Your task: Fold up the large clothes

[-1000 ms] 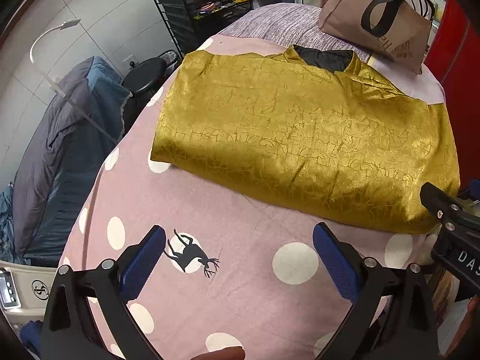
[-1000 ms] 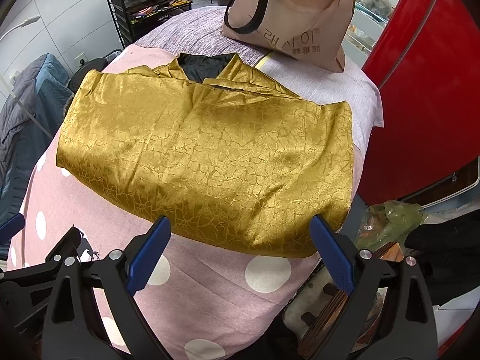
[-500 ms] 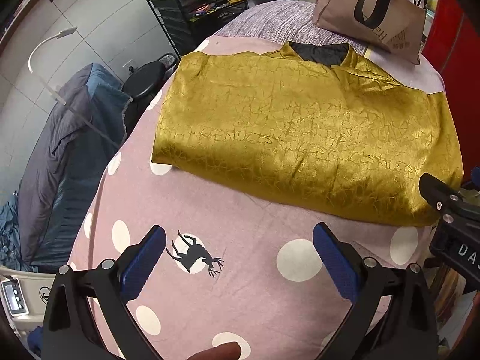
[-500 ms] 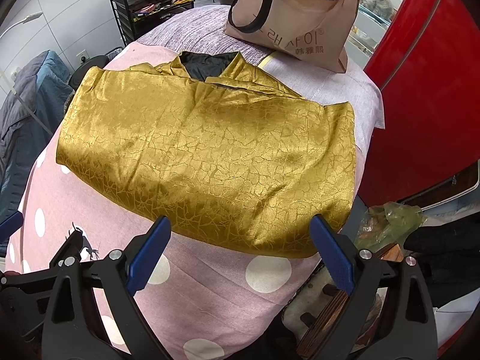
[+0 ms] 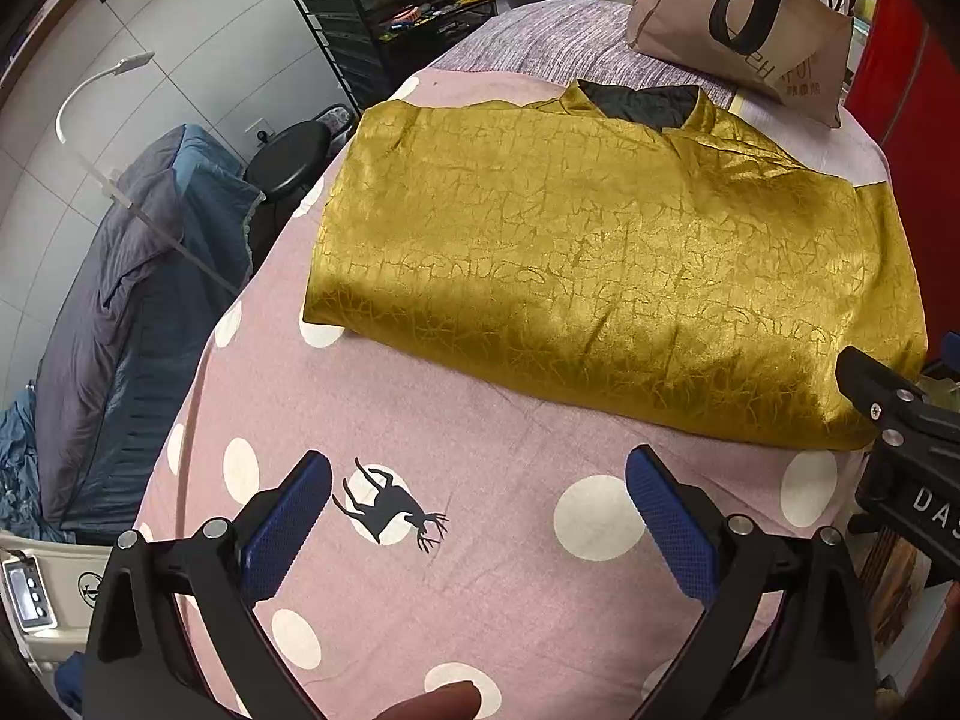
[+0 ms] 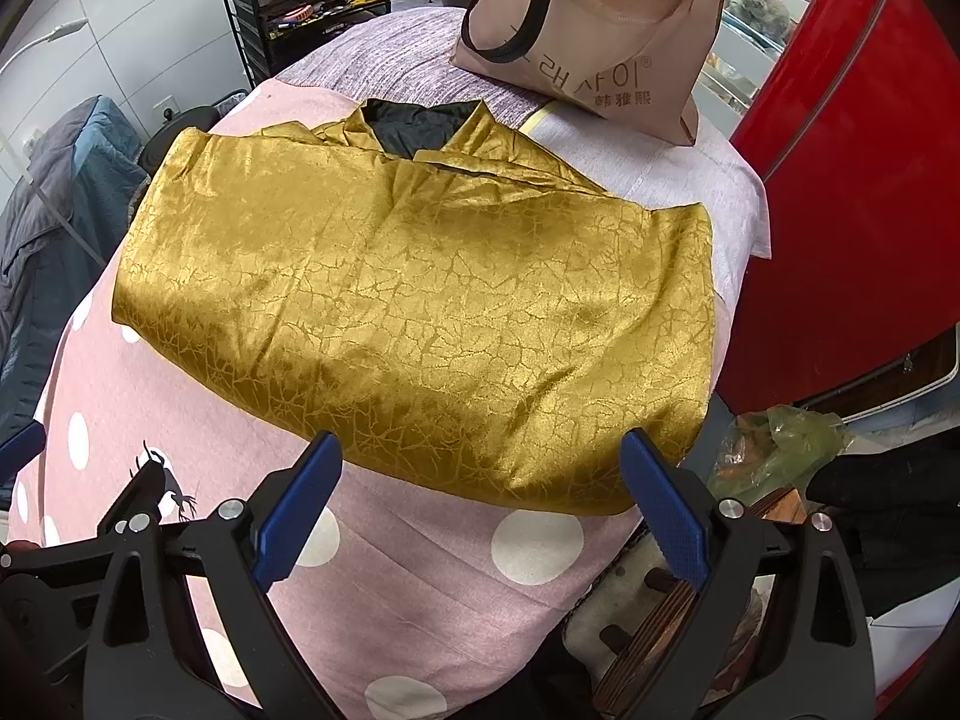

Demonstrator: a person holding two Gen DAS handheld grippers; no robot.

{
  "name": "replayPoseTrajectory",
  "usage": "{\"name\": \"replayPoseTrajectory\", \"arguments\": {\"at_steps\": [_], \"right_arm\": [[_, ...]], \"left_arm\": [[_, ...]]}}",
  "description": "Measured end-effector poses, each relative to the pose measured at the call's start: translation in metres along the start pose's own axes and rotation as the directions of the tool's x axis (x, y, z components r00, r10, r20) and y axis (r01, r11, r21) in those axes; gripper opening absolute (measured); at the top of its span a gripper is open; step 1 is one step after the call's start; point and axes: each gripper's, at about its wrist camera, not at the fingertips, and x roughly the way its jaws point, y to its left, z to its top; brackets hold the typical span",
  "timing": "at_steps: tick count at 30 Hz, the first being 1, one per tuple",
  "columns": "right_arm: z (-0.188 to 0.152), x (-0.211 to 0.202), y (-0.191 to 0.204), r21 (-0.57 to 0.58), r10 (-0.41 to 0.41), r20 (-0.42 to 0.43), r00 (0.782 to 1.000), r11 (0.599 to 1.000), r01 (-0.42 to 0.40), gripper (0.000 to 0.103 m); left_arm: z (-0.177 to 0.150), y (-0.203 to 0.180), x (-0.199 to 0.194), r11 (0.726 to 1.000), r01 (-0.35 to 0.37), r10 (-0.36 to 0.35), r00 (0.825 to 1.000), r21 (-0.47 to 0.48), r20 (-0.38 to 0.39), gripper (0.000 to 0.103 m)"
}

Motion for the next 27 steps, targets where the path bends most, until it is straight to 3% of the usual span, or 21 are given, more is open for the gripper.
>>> {"name": "replayPoseTrajectory", "arguments": {"at_steps": [27], "right_arm": [[-0.0014, 0.0013, 0.0018, -0.002, -0.003, 0.0, 1.0, 1.0, 0.003, 0.092]], "left_arm": [[-0.002, -0.0005, 0.0016, 1.0, -0.007, 0.007, 1.0, 0.009, -0.001, 0.097]]}}
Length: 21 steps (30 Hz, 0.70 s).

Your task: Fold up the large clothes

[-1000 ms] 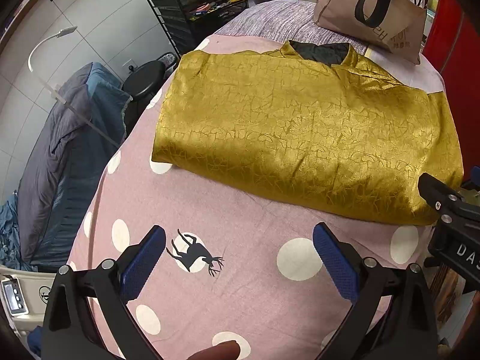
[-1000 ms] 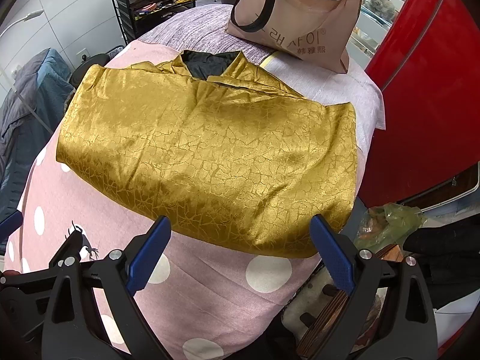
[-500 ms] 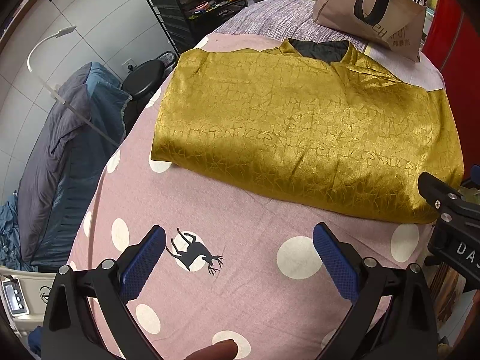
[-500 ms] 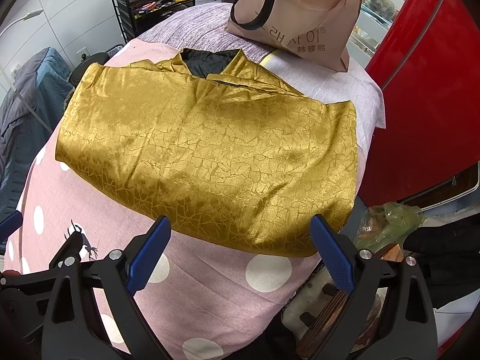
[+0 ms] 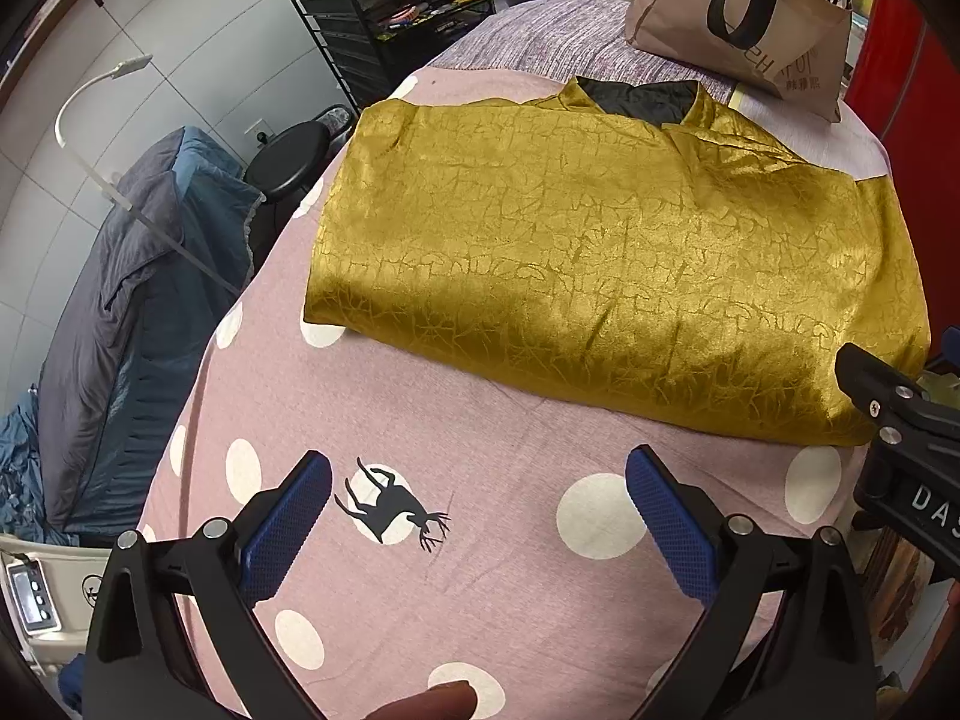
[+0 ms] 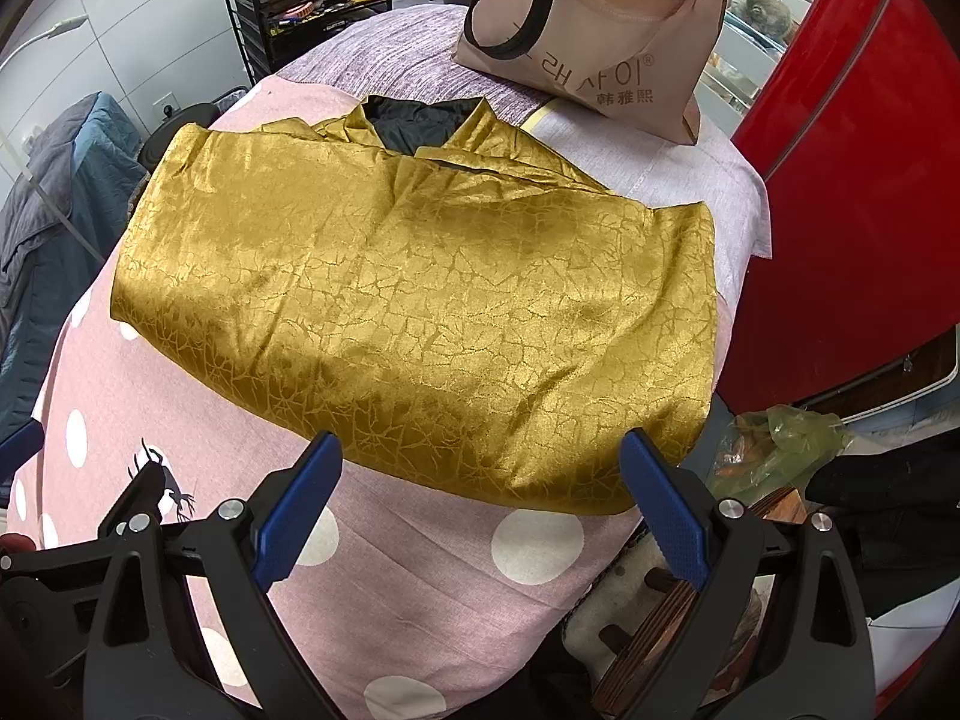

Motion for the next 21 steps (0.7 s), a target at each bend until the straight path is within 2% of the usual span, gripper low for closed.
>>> {"name": "replayPoseTrajectory", "arguments": {"at_steps": [11, 21], "right_arm": [[0.001, 0.002, 0.001, -0.005, -0.001, -0.002, 1.0, 1.0, 0.001, 0.092], [0.002, 0.003, -0.002, -0.003, -0.009, 0.003, 1.0, 1.0, 0.009, 0.092]], "left_arm": [[0.001, 0.001, 0.0, 1.0, 0.018, -0.018, 1.0, -0.009, -0.001, 0.097], [0.0, 0.009, -0.009, 0.994, 0.078, -0.071, 0.993, -0.073, 0.091, 0.097]]}}
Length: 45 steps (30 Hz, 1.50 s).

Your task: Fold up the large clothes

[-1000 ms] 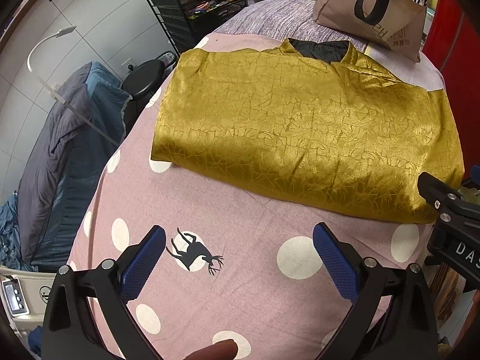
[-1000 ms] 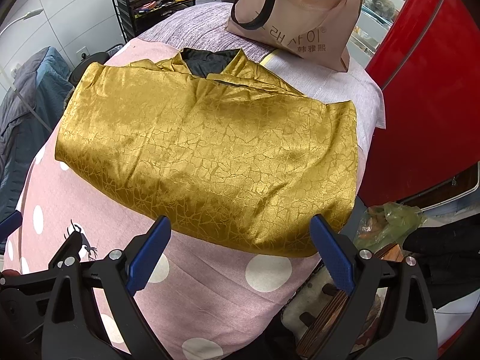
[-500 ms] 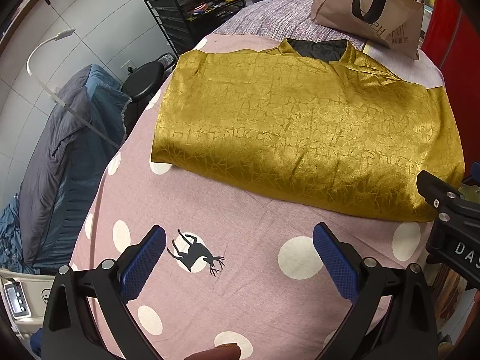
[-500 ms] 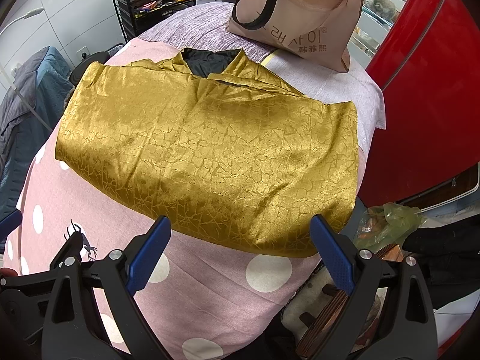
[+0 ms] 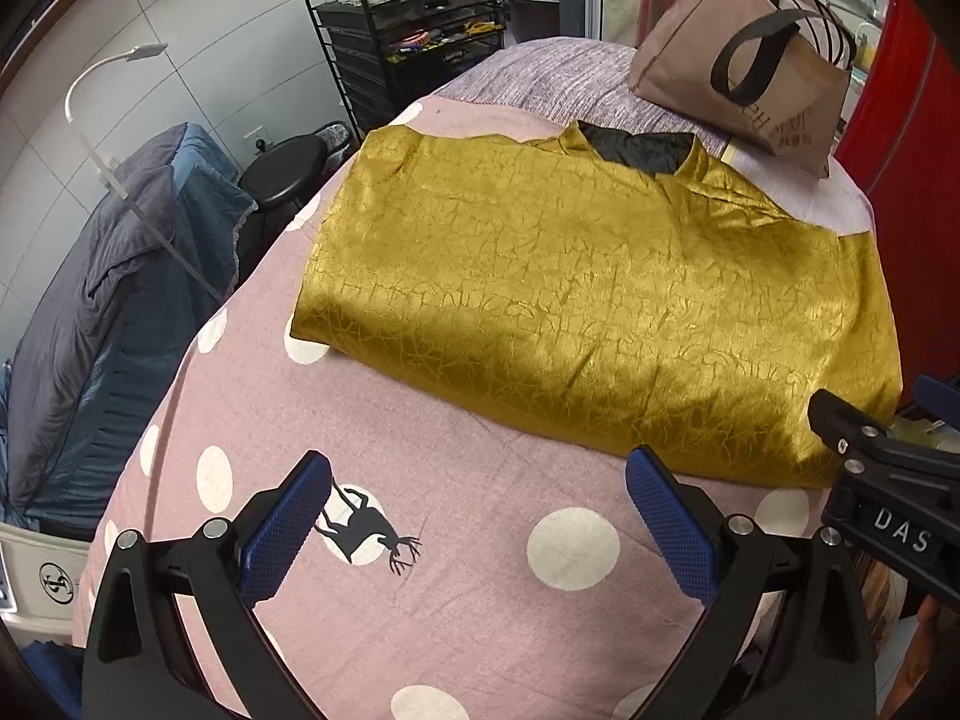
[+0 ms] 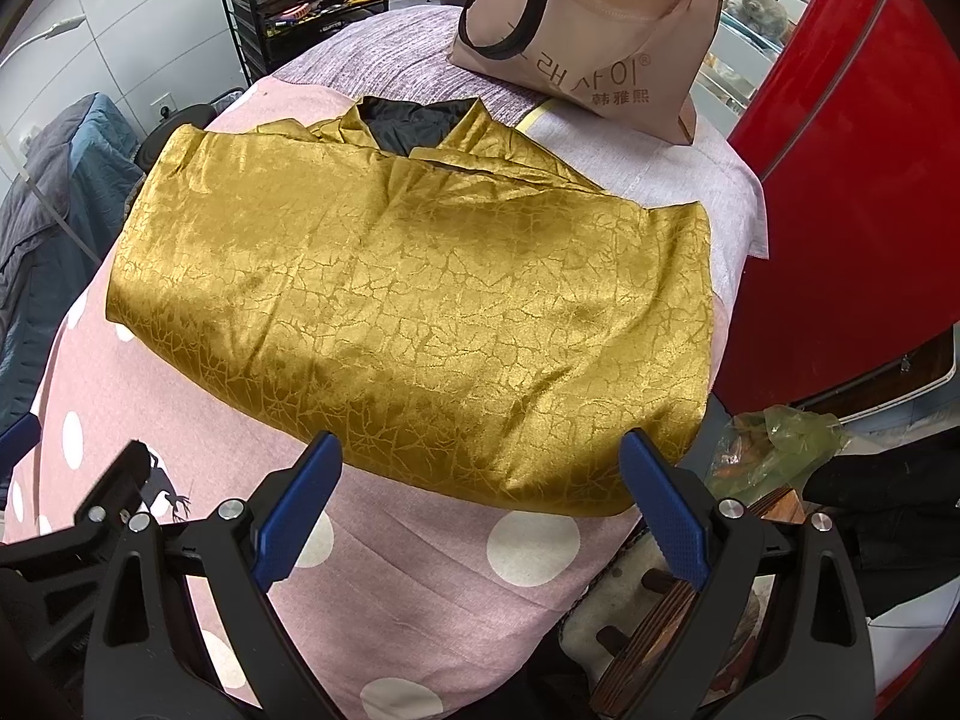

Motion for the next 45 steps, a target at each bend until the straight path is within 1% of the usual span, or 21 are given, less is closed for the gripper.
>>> {"name": "replayPoseTrajectory", "arguments": {"at_steps": [5, 9, 14, 20, 36, 45], "right_arm": [[0.001, 0.0, -0.002, 0.005, 0.0, 0.0, 1.0, 1.0, 0.0, 0.092], [0.0, 0.0, -0.002, 0.006, -0.003, -0.001, 1.0, 1.0, 0.003, 0.092], [0.0, 0.001, -0.004, 0.009, -0.007, -0.004, 1.0, 1.0, 0.007, 0.092], [0.001, 0.0, -0.002, -0.004, -0.021, 0.009, 1.0, 1.0, 0.021, 0.092], [0.002, -0.001, -0.004, 0.012, -0.009, 0.012, 1.0, 1.0, 0.009, 0.092], [0.001, -0.001, -0.004, 0.005, -0.008, 0.01, 1.0, 1.0, 0.008, 0.092]], "left_arm": [[0.002, -0.008, -0.001, 0.999, -0.02, 0.019, 1.0, 0.046, 0.01, 0.097], [0.004, -0.01, 0.0, 0.999, -0.031, 0.03, 0.999, 0.043, 0.012, 0.097], [0.004, -0.013, 0.001, 0.997, -0.034, 0.033, 0.999, 0.067, 0.008, 0.097], [0.0, -0.016, 0.003, 0.993, -0.072, 0.071, 0.997, 0.097, 0.01, 0.097], [-0.004, -0.014, 0.002, 0.993, -0.077, 0.076, 0.997, 0.095, 0.009, 0.097], [-0.003, -0.012, 0.006, 0.993, -0.092, 0.094, 0.995, 0.079, -0.02, 0.097]]}}
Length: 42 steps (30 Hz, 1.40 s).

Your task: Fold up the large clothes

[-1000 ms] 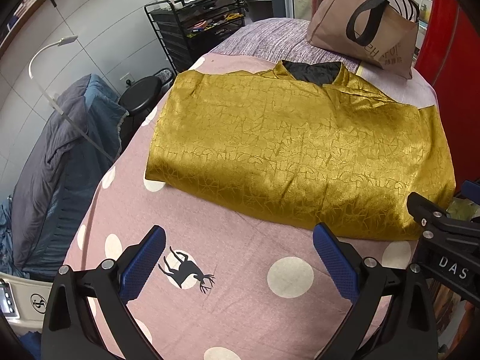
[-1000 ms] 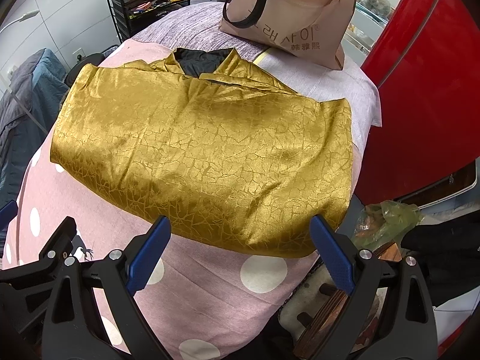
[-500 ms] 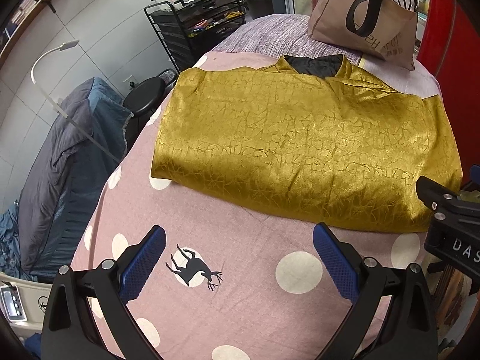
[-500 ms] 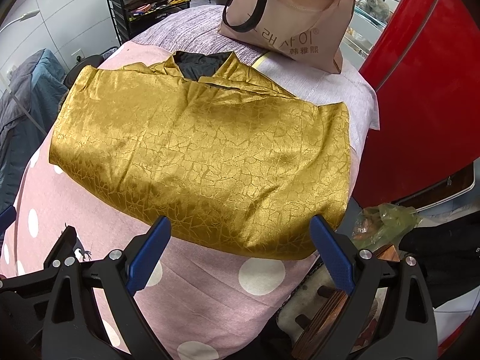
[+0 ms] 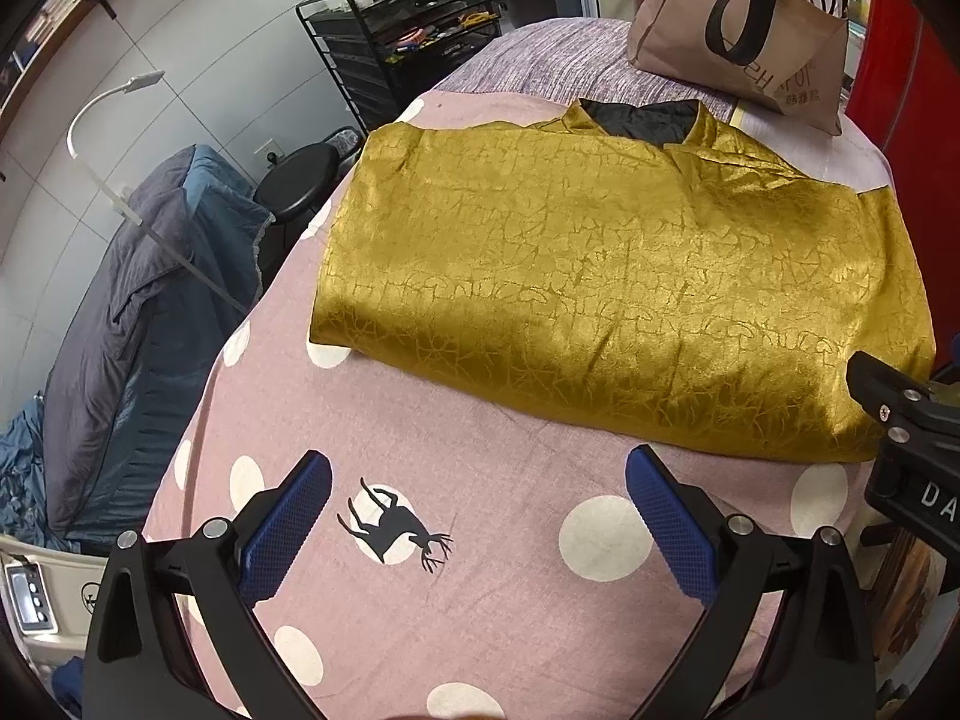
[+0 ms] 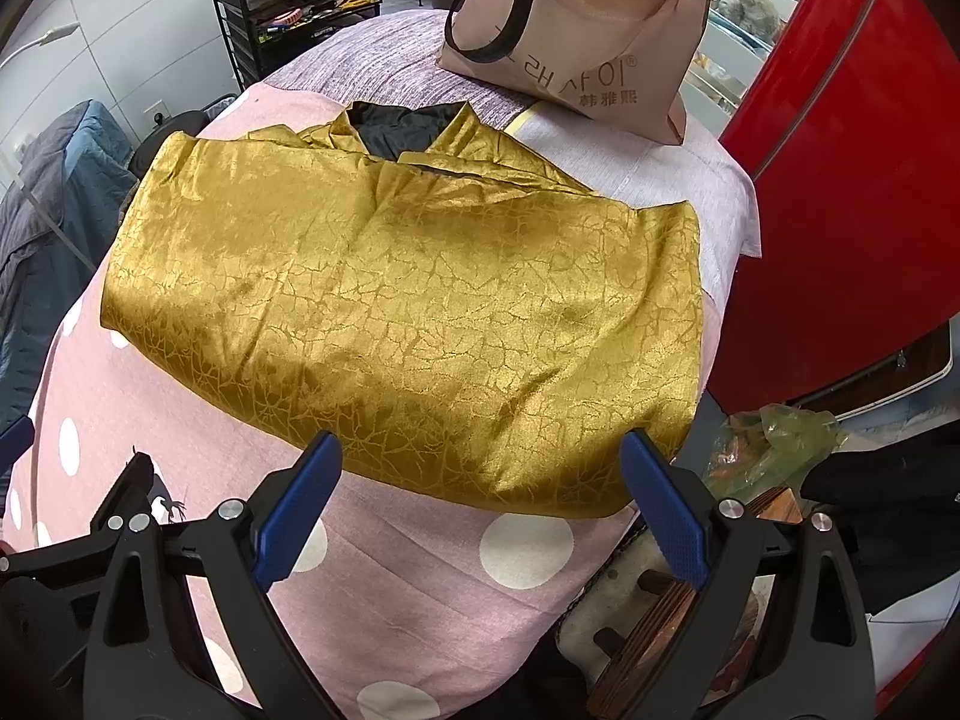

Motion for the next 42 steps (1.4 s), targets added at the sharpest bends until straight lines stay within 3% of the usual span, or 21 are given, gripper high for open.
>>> {"name": "replayPoseTrajectory", "arguments": {"at_steps": [42], "right_arm": [[-0.0029, 0.001, 0.0038, -0.004, 0.006, -0.006, 1.0, 1.0, -0.006, 0.092]], "left_arm": [[-0.001, 0.0013, 0.0, 1.0, 0.016, -0.016, 1.0, -0.017, -0.01, 0.097]]}}
